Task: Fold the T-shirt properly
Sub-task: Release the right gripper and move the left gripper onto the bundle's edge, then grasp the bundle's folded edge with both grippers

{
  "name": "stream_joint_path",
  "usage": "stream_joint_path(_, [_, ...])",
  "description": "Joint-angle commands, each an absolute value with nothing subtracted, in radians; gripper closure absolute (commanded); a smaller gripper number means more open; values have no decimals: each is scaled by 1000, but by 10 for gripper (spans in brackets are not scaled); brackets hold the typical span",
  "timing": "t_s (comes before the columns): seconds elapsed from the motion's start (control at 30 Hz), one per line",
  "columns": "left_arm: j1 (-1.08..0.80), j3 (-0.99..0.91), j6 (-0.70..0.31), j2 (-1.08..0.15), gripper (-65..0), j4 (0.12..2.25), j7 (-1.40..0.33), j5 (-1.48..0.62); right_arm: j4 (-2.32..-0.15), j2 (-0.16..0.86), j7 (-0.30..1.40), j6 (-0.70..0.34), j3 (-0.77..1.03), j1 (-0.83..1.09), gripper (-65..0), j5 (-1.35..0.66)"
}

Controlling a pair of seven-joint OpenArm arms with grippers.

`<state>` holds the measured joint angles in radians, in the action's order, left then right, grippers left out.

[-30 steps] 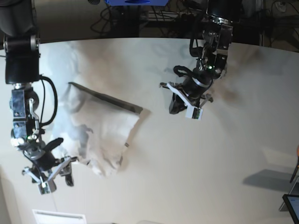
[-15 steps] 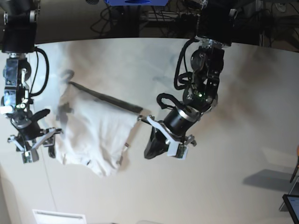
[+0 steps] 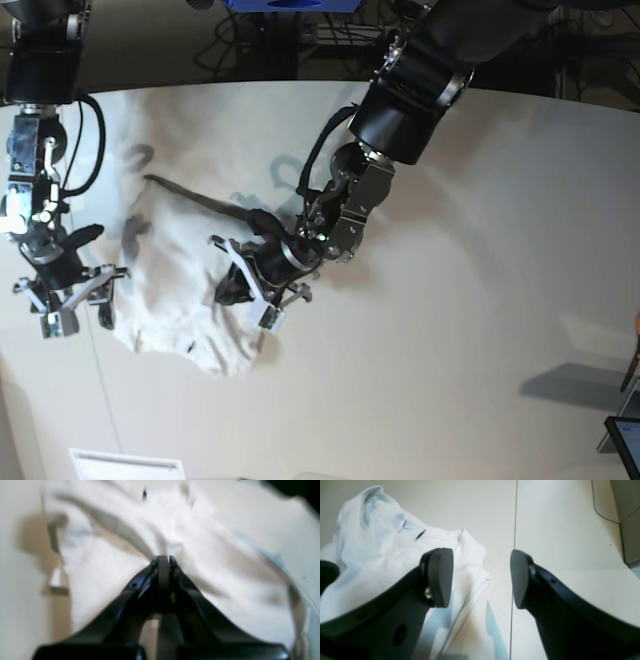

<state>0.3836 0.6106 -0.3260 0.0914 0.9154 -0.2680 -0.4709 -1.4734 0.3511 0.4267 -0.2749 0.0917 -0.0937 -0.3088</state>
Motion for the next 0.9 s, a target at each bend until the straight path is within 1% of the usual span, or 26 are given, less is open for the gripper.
stream_joint_path(0.0, [398, 605, -329, 88, 0, 912, -259, -473, -1491, 371, 397, -271, 99, -116, -347, -314])
stream_joint_path(0.13, [337, 604, -277, 33, 0, 908, -259, -473, -1489, 375, 397, -272, 99, -136, -347, -315])
stream_joint_path(0.17, [320, 605, -277, 24, 0, 915, -259, -473, -1489, 375, 400, -280, 97, -142, -347, -317])
stream_joint_path(0.3, [262, 598, -277, 1, 0, 957, -257, -473, -1440, 366, 404, -363, 96, -183, -350, -317])
stream_joint_path(0.43, [239, 598, -277, -5, 0, 993, -257, -473, -1267, 343, 460, -424, 96, -303, -351, -315])
stream_joint_path(0.5, [243, 598, -277, -5, 0, 993, -257, -473, -1161, 341, 472, -430, 90, -374, -351, -315])
stream_joint_path(0.57, [246, 596, -275, -2, 0, 995, -257, -473, -1099, 346, 467, -432, 90, -418, -351, -314])
stream_joint_path(0.63, [248, 593, -275, -1, 0, 1007, -257, -475, -1098, 346, 470, -438, 91, -435, -348, -315])
stream_joint_path(0.67, [248, 593, -275, 1, 0, 1029, -257, -476, -1118, 346, 473, -458, 94, -429, -347, -317])
stream_joint_path(0.73, [248, 593, -275, 1, 0, 1087, -257, -479, -1187, 346, 475, -538, 101, -375, -342, -318])
stream_joint_path(0.77, [248, 593, -274, 1, 0, 1112, -257, -479, -1224, 341, 475, -576, 110, -341, -328, -318])
stream_joint_path(0.8, [249, 590, -269, 1, 0, 1139, -257, -479, -1270, 337, 475, -611, 128, -302, -283, -318])
stream_joint_path(0.87, [266, 565, -236, 2, 0, 1179, -257, -479, -1346, 303, 473, -661, 170, -220, -131, -318])
